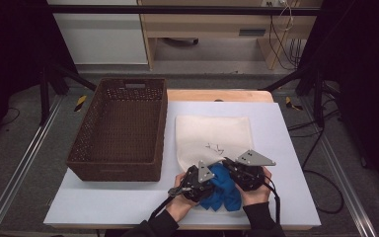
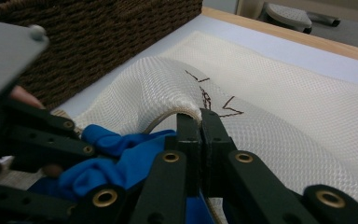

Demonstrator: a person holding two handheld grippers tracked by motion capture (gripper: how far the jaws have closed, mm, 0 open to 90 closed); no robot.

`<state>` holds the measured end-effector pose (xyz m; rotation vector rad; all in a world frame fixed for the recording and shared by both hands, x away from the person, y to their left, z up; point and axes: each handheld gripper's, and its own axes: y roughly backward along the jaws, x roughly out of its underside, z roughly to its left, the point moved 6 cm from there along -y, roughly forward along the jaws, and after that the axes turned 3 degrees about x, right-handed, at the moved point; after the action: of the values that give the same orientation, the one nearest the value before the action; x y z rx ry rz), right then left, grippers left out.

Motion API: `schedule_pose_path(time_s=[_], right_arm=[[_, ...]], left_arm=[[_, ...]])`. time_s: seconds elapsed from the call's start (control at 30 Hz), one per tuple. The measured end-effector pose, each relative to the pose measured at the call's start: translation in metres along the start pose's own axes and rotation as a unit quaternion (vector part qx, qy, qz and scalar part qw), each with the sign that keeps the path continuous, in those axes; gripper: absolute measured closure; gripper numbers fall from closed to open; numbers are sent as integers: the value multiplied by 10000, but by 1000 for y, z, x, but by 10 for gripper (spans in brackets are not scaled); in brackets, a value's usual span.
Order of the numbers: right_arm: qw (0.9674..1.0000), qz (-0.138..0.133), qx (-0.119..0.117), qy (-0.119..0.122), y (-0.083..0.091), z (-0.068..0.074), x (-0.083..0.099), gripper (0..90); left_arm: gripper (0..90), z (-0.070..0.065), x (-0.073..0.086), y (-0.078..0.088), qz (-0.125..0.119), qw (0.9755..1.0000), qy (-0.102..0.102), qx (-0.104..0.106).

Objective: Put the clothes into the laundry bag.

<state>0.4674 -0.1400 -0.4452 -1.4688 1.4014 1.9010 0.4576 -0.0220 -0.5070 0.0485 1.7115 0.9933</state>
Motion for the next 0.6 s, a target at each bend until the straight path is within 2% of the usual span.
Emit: schedule_pose_path(time_s=[0.07,0.17,0.27,0.33,0.4,0.47,0.5,0.57,0.6], right_arm=[[10000,39,15,8,1,-1,3,883],[10000,87,37,-7,-2,-4,7,883],[9999,103,65,-15,-3,-4,8,883],[9999,67,93,8,-2,-4,8,882],[9999,45,140,17,-2,-5,9,881],[9999,49,119,-23,-2,-5,10,881],[9998,86,177,-3,-2,-6,11,883],[9998,181,78,-63,-4,-3,12,882],[9998,168,87,-34,-4,-2,12,883]], left_arm=[[626,3,3,3,-152,9997,100,135],[473,1,4,12,-217,9992,205,276],[331,-4,4,21,-292,9991,145,262],[291,-13,8,30,-330,9988,149,334],[305,-17,16,31,-334,9986,221,332],[411,-18,20,28,-293,9985,276,373],[465,-17,27,20,-155,9986,343,377],[586,-15,28,17,-131,9985,419,316],[652,-14,26,18,-108,9981,520,324]])
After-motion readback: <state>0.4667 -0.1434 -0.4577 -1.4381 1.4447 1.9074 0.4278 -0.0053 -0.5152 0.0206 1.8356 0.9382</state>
